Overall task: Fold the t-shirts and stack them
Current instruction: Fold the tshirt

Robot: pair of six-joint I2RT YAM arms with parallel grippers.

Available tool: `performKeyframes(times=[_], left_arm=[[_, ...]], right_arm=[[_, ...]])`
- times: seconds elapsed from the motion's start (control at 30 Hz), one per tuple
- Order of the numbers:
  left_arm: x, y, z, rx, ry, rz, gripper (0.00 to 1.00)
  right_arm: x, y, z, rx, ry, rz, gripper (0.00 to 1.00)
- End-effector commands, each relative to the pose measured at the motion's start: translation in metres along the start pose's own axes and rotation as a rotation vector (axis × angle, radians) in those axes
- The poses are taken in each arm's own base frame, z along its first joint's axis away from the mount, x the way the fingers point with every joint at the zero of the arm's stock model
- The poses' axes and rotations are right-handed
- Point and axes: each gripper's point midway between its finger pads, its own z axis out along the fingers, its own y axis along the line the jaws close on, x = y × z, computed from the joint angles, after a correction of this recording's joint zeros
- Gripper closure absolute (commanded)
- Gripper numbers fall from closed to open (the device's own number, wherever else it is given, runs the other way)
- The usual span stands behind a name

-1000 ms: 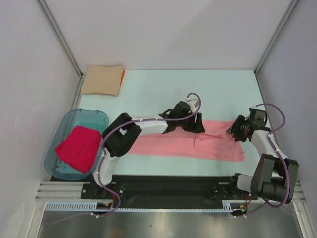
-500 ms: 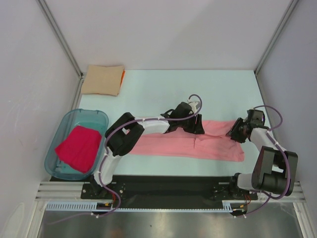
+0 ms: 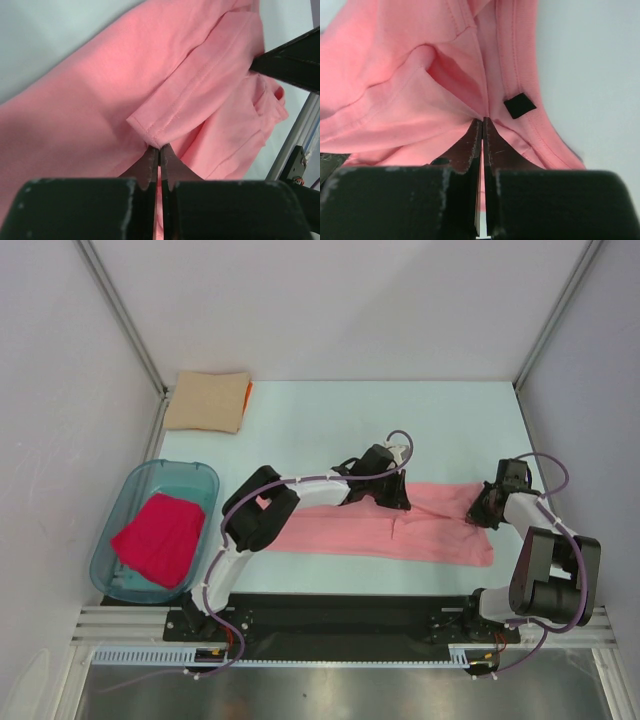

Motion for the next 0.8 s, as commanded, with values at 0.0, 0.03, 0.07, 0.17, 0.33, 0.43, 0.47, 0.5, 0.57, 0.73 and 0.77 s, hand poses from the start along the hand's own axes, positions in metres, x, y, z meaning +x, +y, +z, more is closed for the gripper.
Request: performKeyframes(times=[0.0, 0.03, 0.07, 0.17, 0.33, 0.43, 0.47, 0.5, 0.57, 0.73, 0.77], left_arm=[[-0.006, -0.011, -0.001, 0.008, 0.014, -0.005, 1.0], [-0.005, -0.01, -0.001, 0.005, 0.019, -0.006, 1.0], [-0.005, -0.009, -0.002, 0.0, 0.021, -0.007, 1.0], [0.001, -0.011, -0.006, 0.009, 0.04, -0.009, 1.0], [-0.006, -0.012, -0.022, 0.015, 0.042, 0.002, 0.67], [-0.016, -0.018, -0.034, 0.034, 0.024, 0.02, 0.51], [-0.021, -0.02, -0.038, 0.041, 0.018, 0.019, 0.47], [-0.025, -0.025, -0.042, 0.054, 0.009, 0.023, 0.46], [-0.03, -0.027, -0.047, 0.055, -0.005, 0.031, 0.44], [-0.043, -0.021, -0.056, 0.042, -0.032, 0.027, 0.45], [-0.046, -0.017, -0.057, 0.044, -0.034, 0.017, 0.45]], right_arm=[[-0.023, -0.01, -0.011, 0.099, -0.062, -0.01, 1.0], [-0.025, -0.009, -0.011, 0.102, -0.061, -0.018, 1.0], [-0.024, -0.01, -0.01, 0.113, -0.059, -0.019, 1.0], [-0.017, -0.008, -0.006, 0.115, -0.025, -0.034, 0.99], [-0.029, -0.004, -0.017, 0.112, -0.071, -0.039, 0.64], [-0.055, 0.008, -0.035, 0.066, -0.161, -0.031, 0.48], [-0.064, 0.008, -0.039, 0.048, -0.185, -0.012, 0.44], [-0.075, 0.014, -0.045, 0.025, -0.218, -0.008, 0.43], [-0.09, 0.021, -0.048, 0.001, -0.255, 0.011, 0.41], [-0.108, 0.032, -0.028, -0.024, -0.222, 0.037, 0.41], [-0.108, 0.032, -0.024, -0.024, -0.215, 0.037, 0.41]])
